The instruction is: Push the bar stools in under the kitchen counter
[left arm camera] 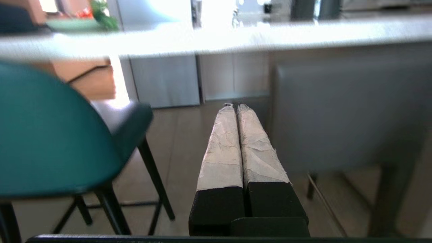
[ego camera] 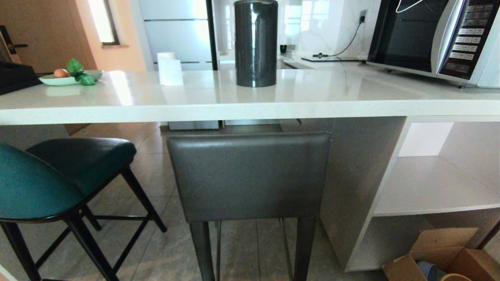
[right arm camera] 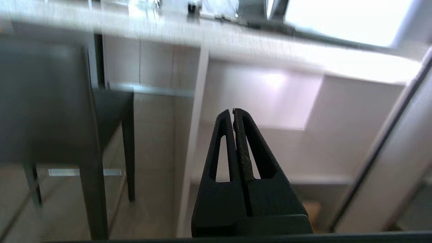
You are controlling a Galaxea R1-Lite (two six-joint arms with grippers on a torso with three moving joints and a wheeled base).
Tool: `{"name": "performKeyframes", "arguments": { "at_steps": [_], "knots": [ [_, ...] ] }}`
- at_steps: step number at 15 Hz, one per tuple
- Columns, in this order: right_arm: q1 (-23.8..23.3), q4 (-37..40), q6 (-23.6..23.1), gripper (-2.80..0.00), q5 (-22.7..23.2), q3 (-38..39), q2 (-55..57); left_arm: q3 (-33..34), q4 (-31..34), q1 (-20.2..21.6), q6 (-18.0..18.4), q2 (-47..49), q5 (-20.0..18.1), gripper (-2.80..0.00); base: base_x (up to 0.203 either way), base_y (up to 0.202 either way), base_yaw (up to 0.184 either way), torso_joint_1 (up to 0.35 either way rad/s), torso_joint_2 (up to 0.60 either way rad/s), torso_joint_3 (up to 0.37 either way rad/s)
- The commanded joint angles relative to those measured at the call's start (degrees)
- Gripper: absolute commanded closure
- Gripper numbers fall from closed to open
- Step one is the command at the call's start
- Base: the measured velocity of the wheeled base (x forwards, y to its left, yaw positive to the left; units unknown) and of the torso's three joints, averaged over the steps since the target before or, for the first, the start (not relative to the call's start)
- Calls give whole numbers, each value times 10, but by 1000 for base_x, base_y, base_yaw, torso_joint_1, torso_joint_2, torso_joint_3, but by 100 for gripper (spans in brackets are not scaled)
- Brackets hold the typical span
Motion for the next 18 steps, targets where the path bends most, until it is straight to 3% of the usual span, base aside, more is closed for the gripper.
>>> {"name": "performKeyframes", "arguments": {
  "at_steps": [1,4,7,9,11,12,14,16,18],
  "knots": [
    [-16,95,5,0,11,1,-111,28,83,1,7,-133,-12,0,0,0,0,0,0,0],
    [-21,117,16,0,41,48,-108,101,127,0,34,-149,-22,0,0,0,0,0,0,0],
    [-21,60,44,0,38,153,-108,181,44,0,55,-148,-7,0,0,0,0,0,0,0],
    [-20,19,60,0,50,226,-108,179,79,0,44,-147,9,0,0,0,0,0,0,0],
    [-20,22,94,0,69,223,-108,178,84,0,-2,-147,35,0,0,0,0,0,0,0],
    [-20,22,106,0,65,223,-108,187,93,0,4,-147,62,0,0,0,0,0,0,0],
    [-20,20,140,0,51,223,-108,189,100,0,53,-147,60,0,0,0,0,0,0,0],
    [-20,19,140,0,52,223,-108,185,111,0,56,-147,33,0,0,0,0,0,0,0],
    [-20,19,140,0,52,223,-108,186,109,0,54,-147,34,0,0,0,0,0,0,0]
  ]
}}
